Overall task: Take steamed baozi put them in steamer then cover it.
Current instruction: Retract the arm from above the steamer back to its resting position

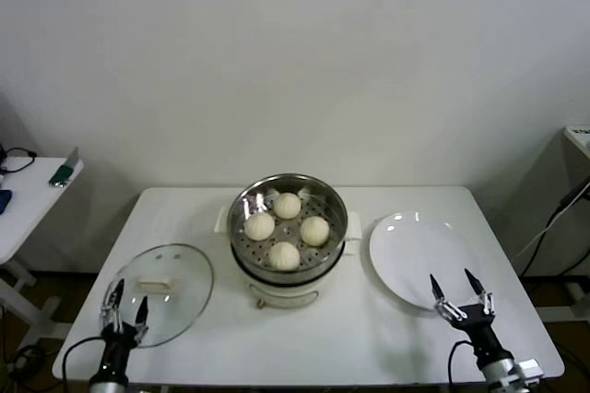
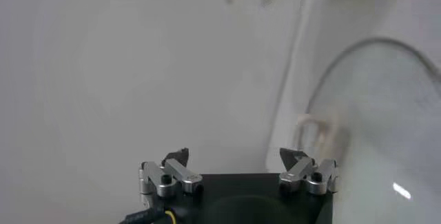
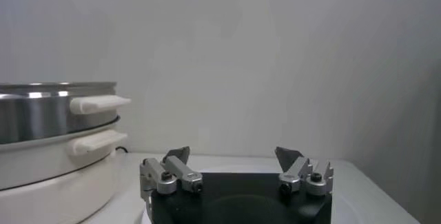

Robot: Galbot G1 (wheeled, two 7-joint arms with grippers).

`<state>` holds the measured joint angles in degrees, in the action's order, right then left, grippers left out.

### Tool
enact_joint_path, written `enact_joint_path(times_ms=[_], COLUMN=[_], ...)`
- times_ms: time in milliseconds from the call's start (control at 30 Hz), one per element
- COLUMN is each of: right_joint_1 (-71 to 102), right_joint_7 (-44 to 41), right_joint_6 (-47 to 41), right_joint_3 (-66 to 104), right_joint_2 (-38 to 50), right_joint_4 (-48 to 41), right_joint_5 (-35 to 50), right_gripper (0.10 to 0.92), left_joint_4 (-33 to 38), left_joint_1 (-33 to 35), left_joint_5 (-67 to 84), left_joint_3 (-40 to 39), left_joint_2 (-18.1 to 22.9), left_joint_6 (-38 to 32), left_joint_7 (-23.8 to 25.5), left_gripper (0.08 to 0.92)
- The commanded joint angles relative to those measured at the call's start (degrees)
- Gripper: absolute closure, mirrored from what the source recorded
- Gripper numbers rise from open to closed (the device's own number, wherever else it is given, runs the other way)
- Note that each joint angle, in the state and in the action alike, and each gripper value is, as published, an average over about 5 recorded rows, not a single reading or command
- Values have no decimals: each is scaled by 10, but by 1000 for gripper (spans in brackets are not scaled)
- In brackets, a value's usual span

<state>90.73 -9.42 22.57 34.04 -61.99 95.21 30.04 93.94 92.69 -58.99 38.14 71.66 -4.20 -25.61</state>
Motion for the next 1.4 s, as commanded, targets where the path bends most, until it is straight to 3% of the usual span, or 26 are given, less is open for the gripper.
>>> enact_joint_path(times_ms=[33, 600, 1067, 1400], right_joint_1=[25, 37, 35, 34], right_joint_7=[3, 14, 18, 21], right_joint_6=[23, 37, 35, 30], right_joint_3=[13, 23, 25, 29], right_joint_2=[-27, -42, -52, -51], right_joint_4=[3, 1, 4, 3], right_joint_5=[-7, -5, -7, -12], right_gripper=[203, 203, 203, 203], left_joint_4=[-136, -176, -167, -30], left_joint_1=[-88, -169, -158, -116], left_joint_5=[-113, -140, -143, -46], left_joint_3=[-3, -19, -17, -12], left_joint_2=[-13, -16, -17, -41], left_joint_6=[0, 19, 15, 49], left_joint_7=[-23, 8, 14, 52], left_gripper=[177, 186, 563, 834])
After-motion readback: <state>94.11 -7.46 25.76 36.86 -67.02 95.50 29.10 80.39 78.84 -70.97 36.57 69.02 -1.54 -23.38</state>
